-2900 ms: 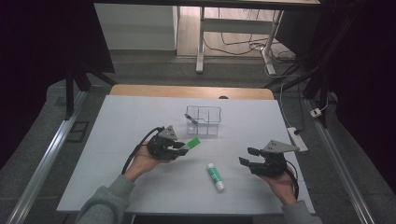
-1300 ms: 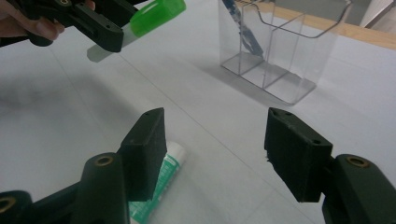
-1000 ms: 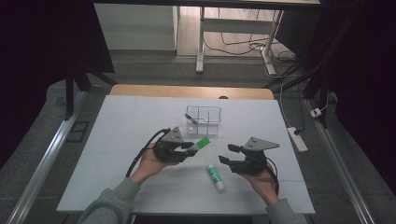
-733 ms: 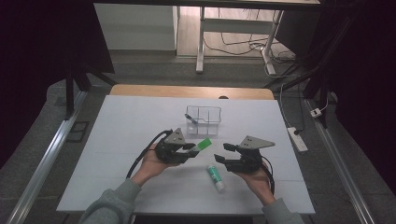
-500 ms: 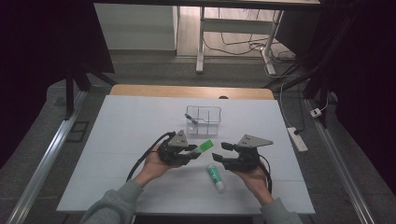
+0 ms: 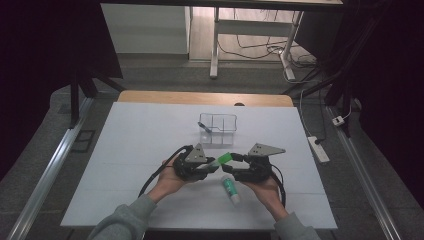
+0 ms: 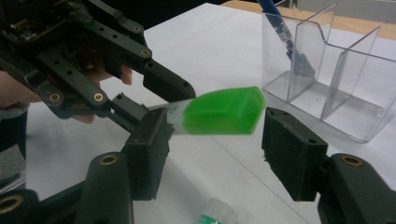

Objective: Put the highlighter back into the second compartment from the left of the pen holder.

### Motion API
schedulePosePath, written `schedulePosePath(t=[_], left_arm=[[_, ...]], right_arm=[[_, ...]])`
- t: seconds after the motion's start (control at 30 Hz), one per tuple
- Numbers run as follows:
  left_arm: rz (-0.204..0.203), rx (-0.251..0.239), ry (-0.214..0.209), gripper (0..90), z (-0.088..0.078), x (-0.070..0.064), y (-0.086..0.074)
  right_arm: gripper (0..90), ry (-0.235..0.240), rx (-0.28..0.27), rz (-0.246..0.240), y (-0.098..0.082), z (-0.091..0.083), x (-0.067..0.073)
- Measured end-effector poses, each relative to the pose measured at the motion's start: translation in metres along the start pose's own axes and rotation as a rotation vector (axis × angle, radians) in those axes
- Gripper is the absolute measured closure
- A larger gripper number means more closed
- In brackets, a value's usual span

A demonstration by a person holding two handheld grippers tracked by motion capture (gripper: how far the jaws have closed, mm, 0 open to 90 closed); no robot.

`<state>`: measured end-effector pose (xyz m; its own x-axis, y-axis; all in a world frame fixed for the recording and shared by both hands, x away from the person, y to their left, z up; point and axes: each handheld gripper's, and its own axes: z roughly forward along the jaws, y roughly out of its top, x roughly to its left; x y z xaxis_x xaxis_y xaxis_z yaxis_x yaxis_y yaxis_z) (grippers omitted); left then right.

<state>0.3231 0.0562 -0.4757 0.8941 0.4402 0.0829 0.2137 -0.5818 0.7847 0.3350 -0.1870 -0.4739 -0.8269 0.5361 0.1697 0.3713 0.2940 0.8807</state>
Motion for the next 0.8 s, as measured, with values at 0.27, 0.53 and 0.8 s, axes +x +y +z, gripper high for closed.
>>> schedulePosePath(t=[0.27,0.53,0.8], left_arm=[[0.042,0.024,0.043,65.4,0.004,-0.006,0.001],[0.099,0.051,0.087,65.4,0.011,-0.015,0.003],[0.096,0.034,0.099,65.1,0.013,-0.016,0.003]], right_arm=[[48.4,0.021,-0.015,0.018,0.001,0.005,0.001],[61.2,0.038,-0.039,0.047,0.000,0.005,0.000],[69.5,0.087,-0.066,0.064,0.002,0.004,0.003]])
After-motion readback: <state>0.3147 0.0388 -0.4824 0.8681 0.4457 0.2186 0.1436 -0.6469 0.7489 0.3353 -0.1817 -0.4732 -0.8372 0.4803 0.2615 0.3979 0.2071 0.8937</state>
